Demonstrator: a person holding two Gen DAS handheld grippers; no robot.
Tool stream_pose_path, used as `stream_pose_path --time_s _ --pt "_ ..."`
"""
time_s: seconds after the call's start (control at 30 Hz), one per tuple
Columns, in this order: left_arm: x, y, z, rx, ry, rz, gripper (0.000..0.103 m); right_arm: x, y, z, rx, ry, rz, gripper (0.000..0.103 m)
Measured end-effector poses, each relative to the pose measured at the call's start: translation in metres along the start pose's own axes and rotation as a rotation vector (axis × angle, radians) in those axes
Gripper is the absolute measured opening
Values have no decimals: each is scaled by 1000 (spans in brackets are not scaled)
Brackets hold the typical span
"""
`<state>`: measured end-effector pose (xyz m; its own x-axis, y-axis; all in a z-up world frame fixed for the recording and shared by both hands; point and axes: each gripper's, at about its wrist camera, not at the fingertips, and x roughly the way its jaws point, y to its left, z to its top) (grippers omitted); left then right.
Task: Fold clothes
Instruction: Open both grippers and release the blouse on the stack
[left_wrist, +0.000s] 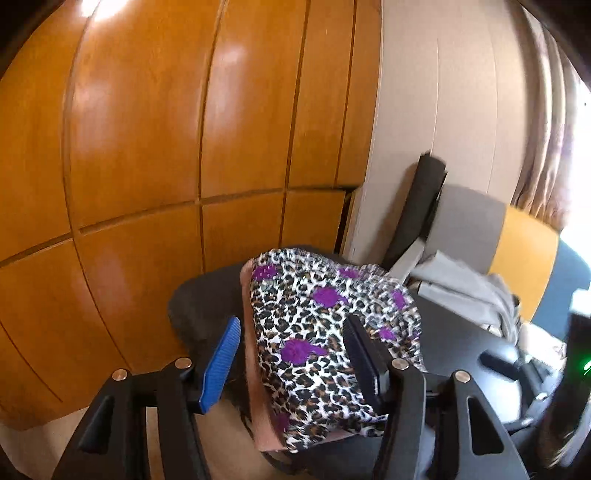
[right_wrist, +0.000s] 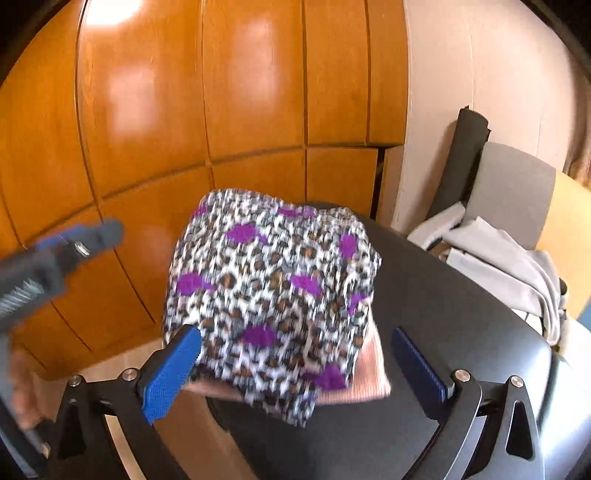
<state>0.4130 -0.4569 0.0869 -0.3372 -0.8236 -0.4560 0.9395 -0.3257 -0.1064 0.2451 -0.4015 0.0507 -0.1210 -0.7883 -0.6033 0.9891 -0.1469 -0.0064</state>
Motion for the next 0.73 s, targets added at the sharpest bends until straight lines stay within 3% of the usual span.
stream_pose_path --time_s 0.07,0.23,0.5,0.57,0.73 --pt "-9 -1 -3 11 -10 57 56 -2 8 -9 -28 12 -10 103" --pt "-18 -4 -15 16 10 95 56 -5 23 -24 -80 27 -2 103" --pt "-15 -11 -26 7 67 85 56 -21 24 -33 -91 -3 -15 103" --pt "-14 -12 -28 9 62 86 50 -22 23 -34 -85 -6 -18 103" --pt "-14 -14 -29 16 60 89 47 -23 17 -35 -61 -10 -23 103"
